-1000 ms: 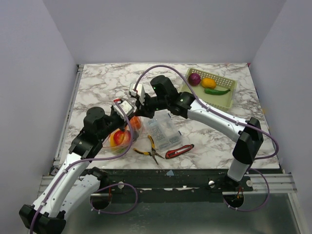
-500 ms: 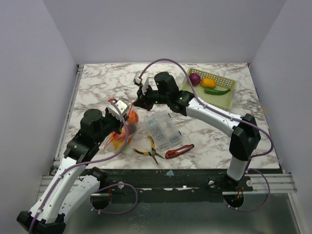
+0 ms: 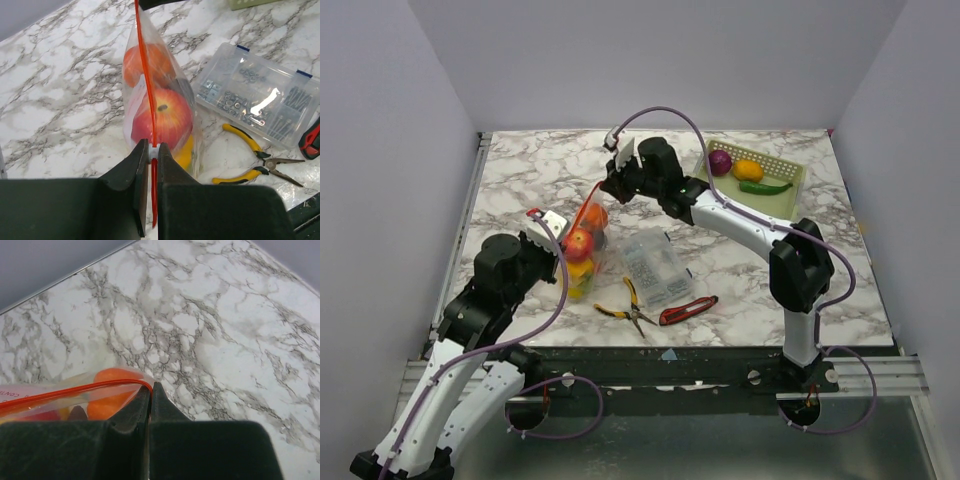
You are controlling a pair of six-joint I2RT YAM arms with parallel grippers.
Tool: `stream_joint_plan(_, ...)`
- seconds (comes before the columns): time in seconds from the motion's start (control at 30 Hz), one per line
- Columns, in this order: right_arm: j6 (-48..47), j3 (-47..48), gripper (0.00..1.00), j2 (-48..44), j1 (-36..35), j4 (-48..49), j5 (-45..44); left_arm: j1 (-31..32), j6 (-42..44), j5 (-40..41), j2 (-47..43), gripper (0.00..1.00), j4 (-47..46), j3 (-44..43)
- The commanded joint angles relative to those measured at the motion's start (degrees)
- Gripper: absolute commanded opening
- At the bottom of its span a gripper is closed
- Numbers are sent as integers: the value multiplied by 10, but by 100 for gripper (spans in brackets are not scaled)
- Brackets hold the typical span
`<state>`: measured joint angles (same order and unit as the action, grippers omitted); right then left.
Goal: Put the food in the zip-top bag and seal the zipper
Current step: Zip the zipper food storage bag at the center of the board, then place the zipper food storage bag at the center of the board.
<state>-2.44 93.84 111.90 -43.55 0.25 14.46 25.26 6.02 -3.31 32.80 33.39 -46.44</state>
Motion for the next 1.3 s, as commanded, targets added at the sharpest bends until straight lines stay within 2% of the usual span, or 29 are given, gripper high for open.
stream_joint_plan(0.0,19,16,0,13,29,52,-92,2,-11,69,-22,0,52,-15)
stream_joint_plan(0.33,39,27,0,21,42,64,-109,2,-26,143,-26,2,31,-15)
stream_joint_plan(0.4,46,40,0,27,42,54,-110,2,-37,160,-13,31,31,-31)
stream_joint_plan(0.47,57,64,0,44,43,33,-129,2,-53,178,-1,53,34,-54)
stream_joint_plan(0.53,74,102,0,68,44,2,-151,2,-58,199,4,67,36,-74)
stream_joint_plan(0.63,107,193,0,122,44,-82,-213,2,-87,215,-2,76,38,-102)
stream_joint_plan(0.8,169,401,0,257,52,-230,-305,2,-111,185,-42,80,28,-117)
stream_joint_plan(0.87,176,444,0,289,52,-243,-328,2,-118,167,-58,80,25,-117)
stream_joint_plan(0.93,176,449,0,302,52,-227,-322,2,-120,156,-70,81,25,-113)
stream_joint_plan(1.1,191,392,0,294,51,-133,-252,2,-122,153,-75,82,27,-105)
stream_joint_plan(1.17,200,391,0,303,49,-103,-216,2,-124,151,-72,82,25,-103)
stream_joint_plan(1.27,231,408,0,325,45,-69,-213,2,-129,143,-68,82,19,-102)
